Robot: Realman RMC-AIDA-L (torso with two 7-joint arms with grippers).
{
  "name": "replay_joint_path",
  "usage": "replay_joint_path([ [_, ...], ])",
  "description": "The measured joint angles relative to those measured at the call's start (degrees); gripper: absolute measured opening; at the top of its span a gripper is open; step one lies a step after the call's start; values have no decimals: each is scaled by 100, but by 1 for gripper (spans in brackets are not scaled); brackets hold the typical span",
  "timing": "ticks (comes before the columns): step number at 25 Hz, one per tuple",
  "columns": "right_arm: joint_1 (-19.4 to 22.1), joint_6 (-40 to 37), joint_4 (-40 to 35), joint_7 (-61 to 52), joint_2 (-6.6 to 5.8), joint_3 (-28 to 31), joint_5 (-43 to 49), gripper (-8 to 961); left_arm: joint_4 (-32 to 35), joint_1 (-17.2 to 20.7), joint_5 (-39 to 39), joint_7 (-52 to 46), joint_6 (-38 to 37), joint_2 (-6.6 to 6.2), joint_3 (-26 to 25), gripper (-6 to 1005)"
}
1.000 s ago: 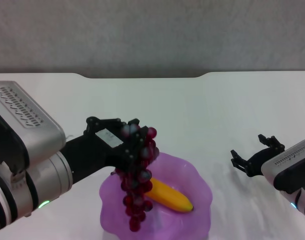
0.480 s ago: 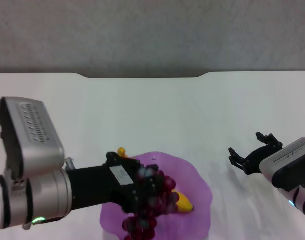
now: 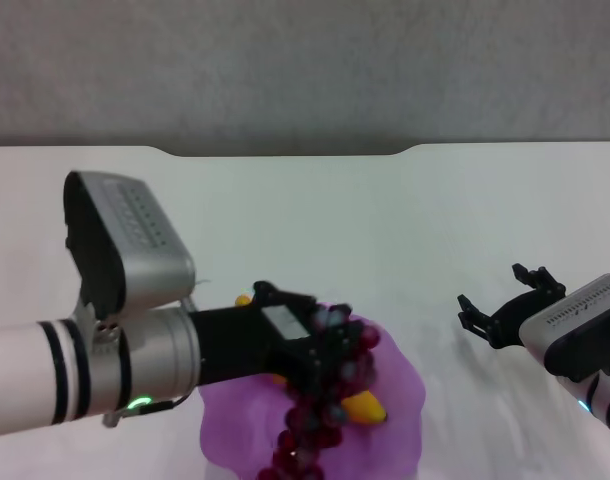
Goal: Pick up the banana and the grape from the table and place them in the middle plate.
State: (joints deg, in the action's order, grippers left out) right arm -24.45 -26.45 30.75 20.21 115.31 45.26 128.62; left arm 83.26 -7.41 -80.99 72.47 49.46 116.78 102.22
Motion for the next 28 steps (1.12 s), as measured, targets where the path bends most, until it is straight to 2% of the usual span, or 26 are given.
replay_joint_path([
  [6,1,0,27,0,0,0,16,891,303,-8,121,-135,-119,0,129,157],
  [13,1,0,39,0,0,0,8,890,-223,-89,161,-136,-479,6,115,156],
  [19,-1,0,39,0,0,0,17,890,-589,-254,164,-95,-650,-6,135,215],
  [26,-22,0,15,0,0,-7,27,891,-559,-212,163,-64,-637,-14,119,284],
  [28,-23,0,0,0,0,-11,17,891,-485,-175,163,-63,-627,-22,95,361],
])
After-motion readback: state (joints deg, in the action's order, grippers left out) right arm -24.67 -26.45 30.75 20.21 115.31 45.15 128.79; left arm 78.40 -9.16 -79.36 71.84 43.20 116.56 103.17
